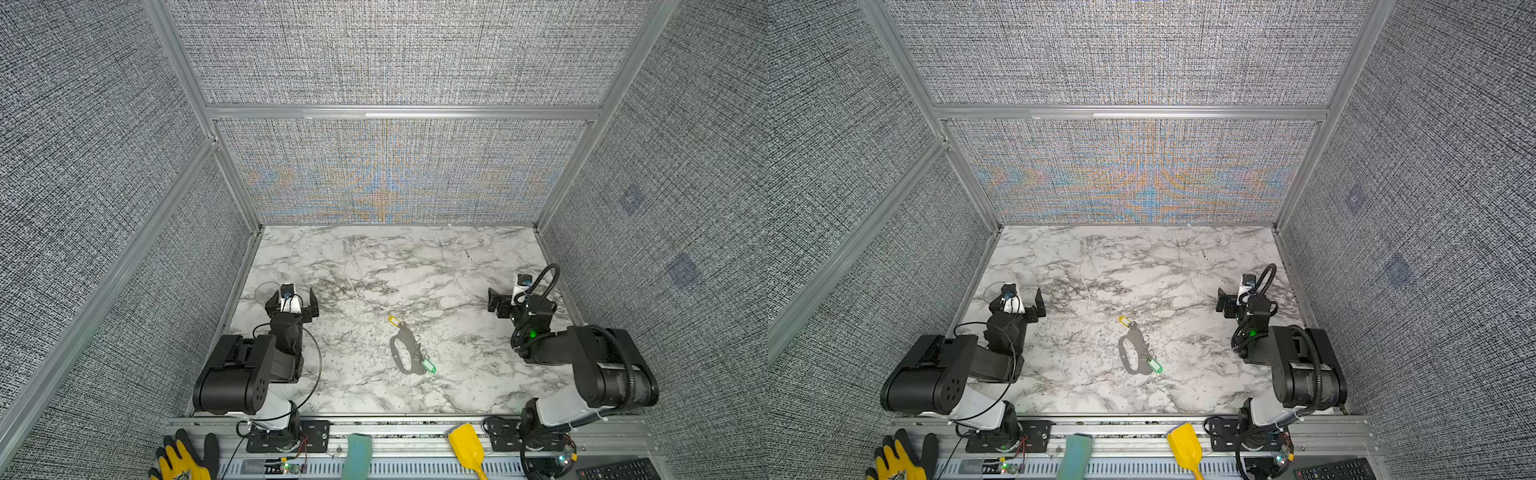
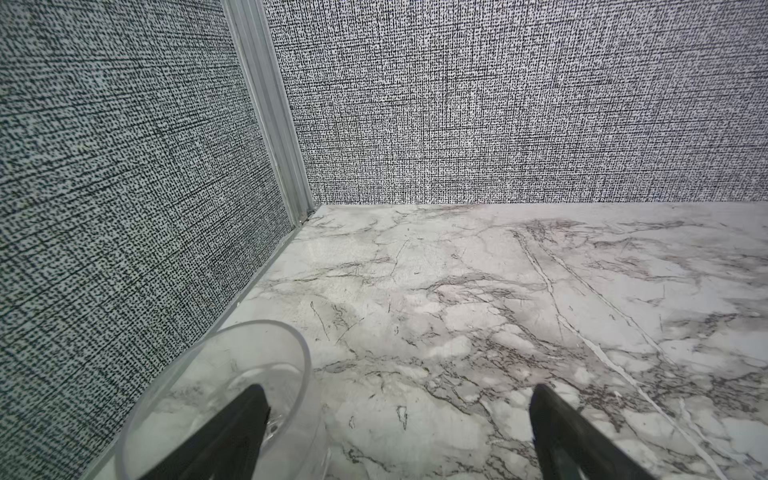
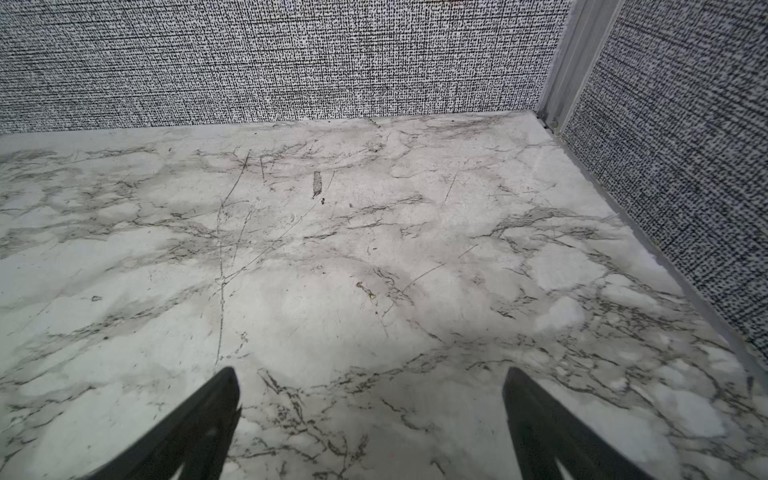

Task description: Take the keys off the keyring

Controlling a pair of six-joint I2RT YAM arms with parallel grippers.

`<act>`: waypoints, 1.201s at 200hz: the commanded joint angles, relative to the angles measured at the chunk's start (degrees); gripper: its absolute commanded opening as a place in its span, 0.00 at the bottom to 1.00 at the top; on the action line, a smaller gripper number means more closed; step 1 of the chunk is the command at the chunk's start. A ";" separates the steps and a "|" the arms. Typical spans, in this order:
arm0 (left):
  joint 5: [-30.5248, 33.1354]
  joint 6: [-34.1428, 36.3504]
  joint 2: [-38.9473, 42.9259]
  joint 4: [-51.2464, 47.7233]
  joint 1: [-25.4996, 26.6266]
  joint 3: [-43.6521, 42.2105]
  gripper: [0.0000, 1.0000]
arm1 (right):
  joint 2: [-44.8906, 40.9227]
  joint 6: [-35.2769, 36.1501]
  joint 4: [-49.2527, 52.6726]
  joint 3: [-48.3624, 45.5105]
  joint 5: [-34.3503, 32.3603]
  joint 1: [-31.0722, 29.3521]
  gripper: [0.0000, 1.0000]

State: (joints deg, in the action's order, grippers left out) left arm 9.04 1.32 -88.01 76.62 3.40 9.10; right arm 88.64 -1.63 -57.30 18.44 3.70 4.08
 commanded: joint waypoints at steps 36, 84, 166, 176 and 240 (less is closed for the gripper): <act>0.48 0.00 -0.05 1.63 -0.03 0.27 0.99 | -0.12 0.39 -1.90 -0.22 -0.10 -0.35 0.99; 0.54 -0.06 0.03 1.60 -0.03 0.25 0.99 | 0.04 -0.36 -1.57 0.07 0.20 0.38 0.99; 0.45 -0.09 0.09 1.44 -0.12 0.30 0.99 | -0.37 -0.48 -1.75 -0.07 -0.03 0.35 0.99; 0.59 -0.05 0.44 1.27 0.01 0.26 0.97 | -1.83 -0.03 -0.64 -0.08 0.58 0.31 0.99; -1.47 -0.54 19.05 -27.47 -0.07 8.29 0.97 | -16.53 4.44 27.30 10.43 5.14 -4.27 0.95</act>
State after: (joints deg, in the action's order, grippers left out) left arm 9.45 1.30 -74.63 63.44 3.33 14.52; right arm 74.43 0.03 -43.70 24.34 5.50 2.35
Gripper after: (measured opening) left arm 0.969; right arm 0.962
